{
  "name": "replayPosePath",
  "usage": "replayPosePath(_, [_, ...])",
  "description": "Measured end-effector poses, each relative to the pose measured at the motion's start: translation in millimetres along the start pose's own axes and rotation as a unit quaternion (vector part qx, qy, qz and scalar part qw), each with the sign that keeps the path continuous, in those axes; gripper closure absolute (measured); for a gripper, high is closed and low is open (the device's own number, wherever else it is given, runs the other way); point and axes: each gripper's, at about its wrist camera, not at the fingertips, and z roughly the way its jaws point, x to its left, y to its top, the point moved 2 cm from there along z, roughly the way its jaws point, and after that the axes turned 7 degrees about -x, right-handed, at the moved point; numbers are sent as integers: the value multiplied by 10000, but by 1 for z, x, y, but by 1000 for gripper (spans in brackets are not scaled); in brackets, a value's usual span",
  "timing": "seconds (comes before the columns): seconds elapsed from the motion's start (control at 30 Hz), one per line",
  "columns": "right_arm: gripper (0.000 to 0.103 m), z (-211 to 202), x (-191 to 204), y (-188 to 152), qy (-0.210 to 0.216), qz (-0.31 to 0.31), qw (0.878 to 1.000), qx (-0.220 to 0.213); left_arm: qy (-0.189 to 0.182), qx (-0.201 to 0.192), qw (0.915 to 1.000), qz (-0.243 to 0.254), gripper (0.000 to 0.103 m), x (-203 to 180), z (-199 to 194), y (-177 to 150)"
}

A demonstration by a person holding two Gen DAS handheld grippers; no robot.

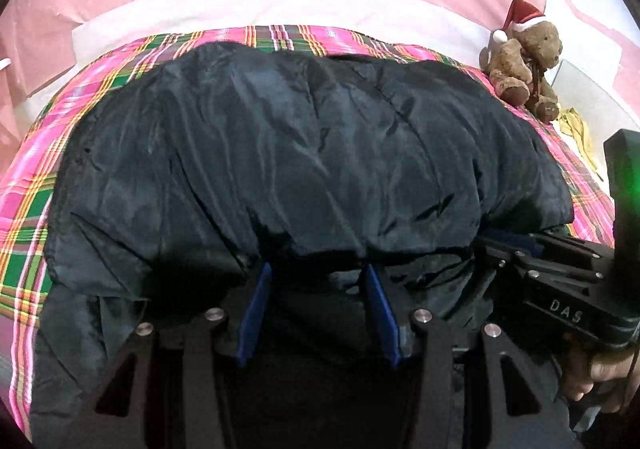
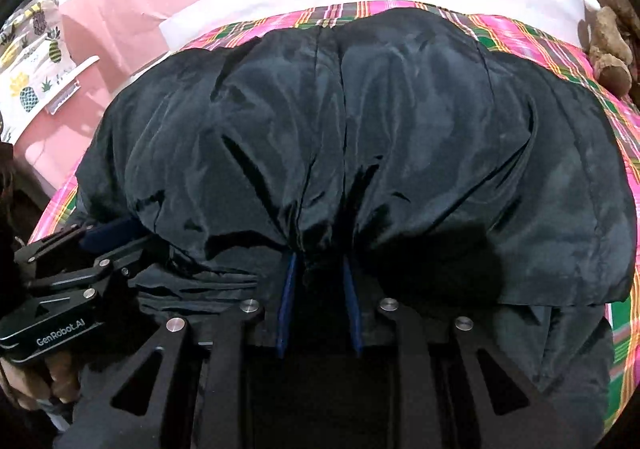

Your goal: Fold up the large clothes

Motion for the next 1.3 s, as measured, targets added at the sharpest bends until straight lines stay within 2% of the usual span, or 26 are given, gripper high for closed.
replayPosePath(0.13, [79, -29, -8, 6, 162, 187, 9997, -36, -134, -61, 9999, 10, 52, 2, -29, 7])
replayPosePath(0.27, [78, -71, -12, 26, 220, 66, 9981, -578, -319, -427, 9986, 48, 52, 11, -59, 23])
replayPosePath(0.33, [78, -84, -18, 45, 187, 44, 9963, -843, -285, -659, 9974, 4, 52, 20, -64, 44])
replayPosePath(0.43, [77, -76, -28, 74, 13, -13, 9949, -1013, 15, -877, 9961, -4, 52, 36, -48, 79])
replayPosePath(0.53, [77, -51, -45, 93, -159, 92, 9954, -942, 356, -718, 9966, -179, 52, 58, -10, 98])
replayPosePath(0.6, [77, -28, -62, 96, -281, 261, 9966, -730, 519, -474, 9968, -371, 52, 75, 17, 96])
replayPosePath(0.67, [77, -3, -81, 84, -341, 481, 9973, -428, 454, -430, 9969, -476, 52, 84, 31, 83])
replayPosePath(0.77, [77, 3, -93, 68, -213, 623, 9968, -451, 449, -587, 9965, -378, 51, 81, 34, 71])
replayPosePath(0.93, [76, 5, -92, 70, -316, 563, 9972, -382, 507, -470, 9967, -420, 52, 80, 24, 76])
replayPosePath(1.03, [75, -22, -82, 78, -447, 507, 9961, -575, 328, -700, 9963, -374, 52, 73, -8, 77])
replayPosePath(1.17, [75, -65, -47, 75, -92, 188, 9946, -1020, -29, -885, 9958, -246, 52, 55, -34, 62])
replayPosePath(1.23, [75, -62, -33, 69, 43, 11, 9956, -940, -24, -708, 9974, -167, 52, 49, -21, 54])
replayPosePath(1.3, [75, -37, -23, 60, 36, -157, 9983, -562, 41, -446, 9986, -287, 52, 53, -1, 47])
